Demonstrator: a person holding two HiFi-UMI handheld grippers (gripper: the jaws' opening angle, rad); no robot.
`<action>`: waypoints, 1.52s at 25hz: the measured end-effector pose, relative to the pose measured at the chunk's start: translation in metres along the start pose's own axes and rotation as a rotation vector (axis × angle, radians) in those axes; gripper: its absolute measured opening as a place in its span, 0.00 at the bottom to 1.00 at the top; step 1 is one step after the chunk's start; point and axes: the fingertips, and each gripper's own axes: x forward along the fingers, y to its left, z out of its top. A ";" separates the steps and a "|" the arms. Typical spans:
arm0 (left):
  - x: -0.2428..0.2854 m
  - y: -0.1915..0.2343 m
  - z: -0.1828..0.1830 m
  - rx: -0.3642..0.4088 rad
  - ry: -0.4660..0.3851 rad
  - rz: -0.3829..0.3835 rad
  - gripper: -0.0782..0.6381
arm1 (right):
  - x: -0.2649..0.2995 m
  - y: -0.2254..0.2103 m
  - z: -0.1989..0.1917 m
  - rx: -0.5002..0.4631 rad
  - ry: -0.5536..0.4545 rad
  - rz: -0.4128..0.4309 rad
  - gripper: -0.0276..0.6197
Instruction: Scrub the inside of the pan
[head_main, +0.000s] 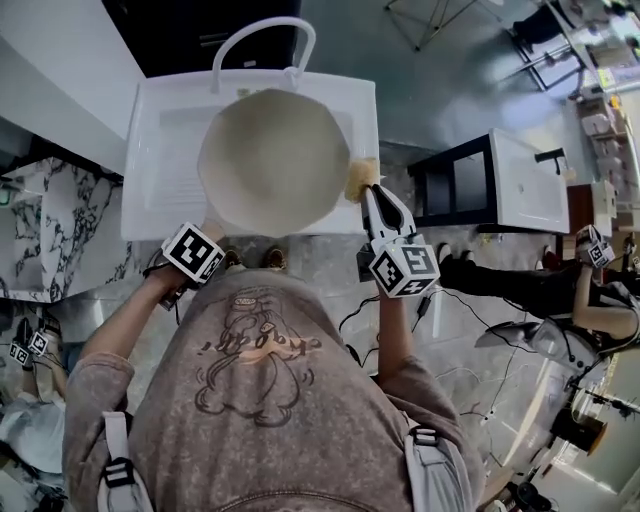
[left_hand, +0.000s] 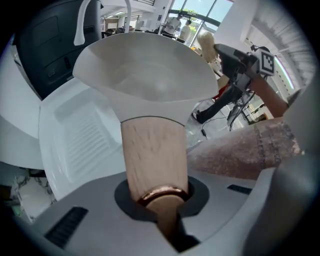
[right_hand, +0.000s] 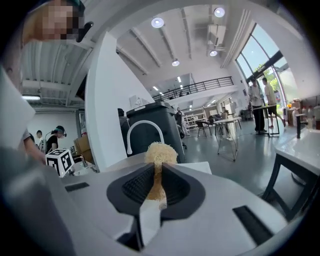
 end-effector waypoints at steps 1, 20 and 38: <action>0.001 0.000 0.002 0.016 0.007 -0.002 0.15 | 0.006 0.007 0.008 -0.028 -0.004 0.017 0.13; 0.010 -0.008 0.033 0.183 0.066 -0.086 0.15 | 0.143 0.127 -0.054 -0.292 0.395 0.324 0.13; 0.010 -0.016 0.033 0.119 0.093 -0.163 0.15 | 0.188 0.138 -0.112 -0.378 0.534 0.367 0.18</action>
